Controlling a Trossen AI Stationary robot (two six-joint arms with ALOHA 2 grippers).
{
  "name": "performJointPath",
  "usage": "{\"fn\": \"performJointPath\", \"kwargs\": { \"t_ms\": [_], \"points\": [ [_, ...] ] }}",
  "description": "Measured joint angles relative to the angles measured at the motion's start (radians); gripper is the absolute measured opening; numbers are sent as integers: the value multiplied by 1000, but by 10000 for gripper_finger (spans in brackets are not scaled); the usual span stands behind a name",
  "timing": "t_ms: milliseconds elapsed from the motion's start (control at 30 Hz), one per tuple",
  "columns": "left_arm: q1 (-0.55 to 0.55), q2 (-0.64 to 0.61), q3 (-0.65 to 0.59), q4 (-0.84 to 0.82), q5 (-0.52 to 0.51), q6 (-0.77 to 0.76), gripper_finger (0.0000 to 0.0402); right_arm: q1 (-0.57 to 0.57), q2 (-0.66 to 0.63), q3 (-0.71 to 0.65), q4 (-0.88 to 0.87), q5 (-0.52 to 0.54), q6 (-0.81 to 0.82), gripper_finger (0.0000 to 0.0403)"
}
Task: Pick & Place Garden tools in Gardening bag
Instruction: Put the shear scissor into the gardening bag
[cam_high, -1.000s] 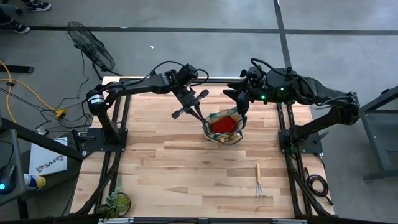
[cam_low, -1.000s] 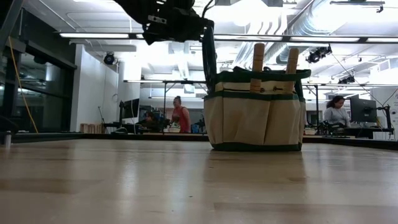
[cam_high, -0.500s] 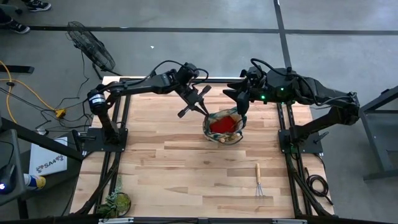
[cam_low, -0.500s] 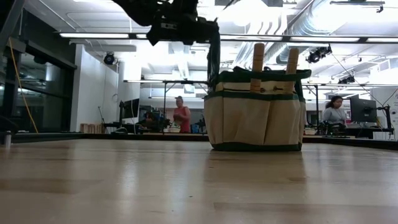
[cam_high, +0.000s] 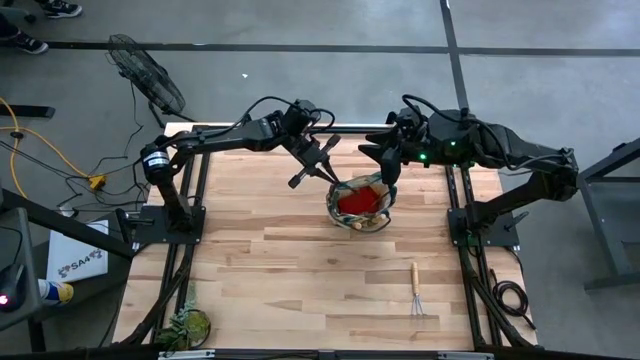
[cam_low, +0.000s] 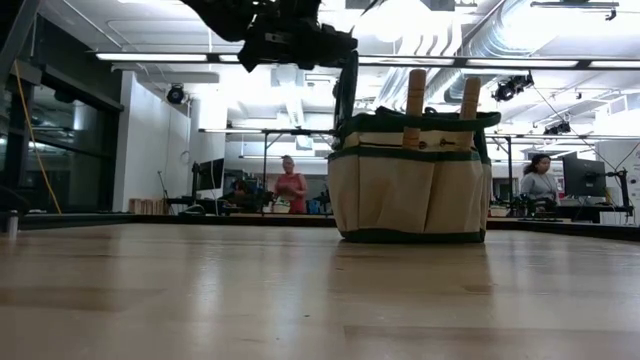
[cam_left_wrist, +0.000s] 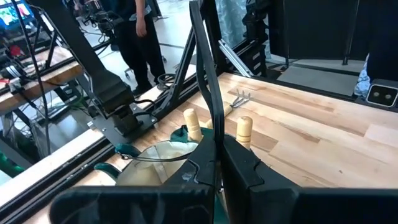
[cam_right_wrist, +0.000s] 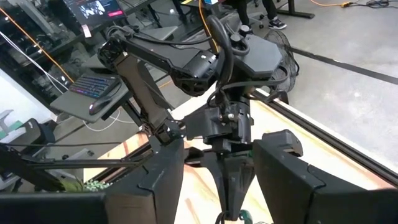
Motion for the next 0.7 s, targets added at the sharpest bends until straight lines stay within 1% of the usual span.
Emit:
{"fn": "performJointPath", "kwargs": {
  "t_ms": [133,200,433,500,700],
  "points": [
    [0,0,0,-53,-1,4,0,0,0,0,0,0,0,183],
    [0,0,0,-82,-5,31,0,0,0,0,0,0,0,183],
    [0,0,1,-143,-61,77,0,0,0,0,-1,0,0,183],
    [0,0,1,-172,-55,100,0,0,0,0,-1,0,0,183],
    [0,0,1,-235,11,113,0,0,0,0,-1,0,0,183]
  ]
}}
